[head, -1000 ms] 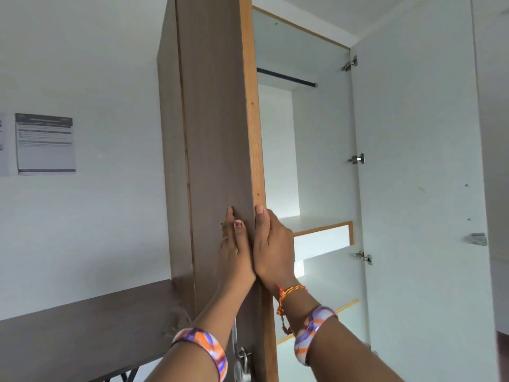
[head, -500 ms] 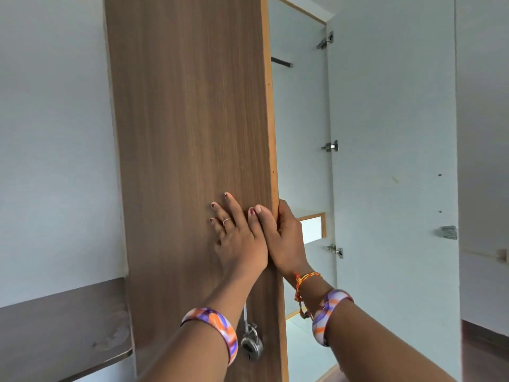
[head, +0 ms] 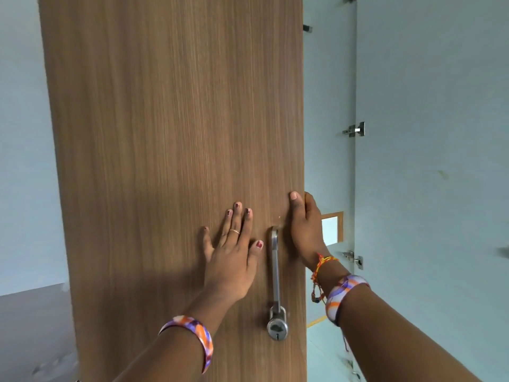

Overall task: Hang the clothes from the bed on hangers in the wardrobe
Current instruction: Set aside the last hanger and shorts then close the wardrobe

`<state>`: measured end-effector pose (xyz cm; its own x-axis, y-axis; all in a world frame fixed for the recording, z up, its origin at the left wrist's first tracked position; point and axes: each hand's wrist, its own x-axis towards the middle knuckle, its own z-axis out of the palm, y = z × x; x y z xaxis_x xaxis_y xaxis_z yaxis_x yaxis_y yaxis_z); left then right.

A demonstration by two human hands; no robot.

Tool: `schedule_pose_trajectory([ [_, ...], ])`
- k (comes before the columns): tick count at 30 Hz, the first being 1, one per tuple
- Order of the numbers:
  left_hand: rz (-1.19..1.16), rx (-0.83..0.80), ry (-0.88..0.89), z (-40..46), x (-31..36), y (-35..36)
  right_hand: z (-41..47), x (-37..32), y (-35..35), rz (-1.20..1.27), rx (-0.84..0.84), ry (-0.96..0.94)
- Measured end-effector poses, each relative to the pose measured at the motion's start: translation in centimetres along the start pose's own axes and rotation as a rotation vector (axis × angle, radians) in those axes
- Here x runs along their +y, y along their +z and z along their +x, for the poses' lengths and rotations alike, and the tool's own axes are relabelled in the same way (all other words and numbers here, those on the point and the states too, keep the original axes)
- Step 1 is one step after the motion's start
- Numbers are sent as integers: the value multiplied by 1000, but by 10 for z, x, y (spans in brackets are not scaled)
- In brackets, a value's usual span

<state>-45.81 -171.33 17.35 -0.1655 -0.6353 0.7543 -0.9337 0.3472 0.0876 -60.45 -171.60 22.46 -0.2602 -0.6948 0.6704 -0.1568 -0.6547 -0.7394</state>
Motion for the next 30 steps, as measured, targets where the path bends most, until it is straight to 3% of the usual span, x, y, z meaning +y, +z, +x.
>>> schedule_pose_trajectory([
  [7, 159, 84, 115, 78, -30, 97, 105, 90, 22, 34, -7, 129],
  [12, 251, 138, 145, 115, -60, 149, 120, 152, 62, -52, 140, -39],
  [15, 310, 164, 141, 129, -70, 171, 119, 186, 85, -101, 217, 1],
  [21, 393, 145, 84, 153, -90, 201, 141, 230, 112, -351, 173, -115],
  [30, 417, 202, 43, 182, -119, 234, 178, 268, 148, -383, 157, -167],
])
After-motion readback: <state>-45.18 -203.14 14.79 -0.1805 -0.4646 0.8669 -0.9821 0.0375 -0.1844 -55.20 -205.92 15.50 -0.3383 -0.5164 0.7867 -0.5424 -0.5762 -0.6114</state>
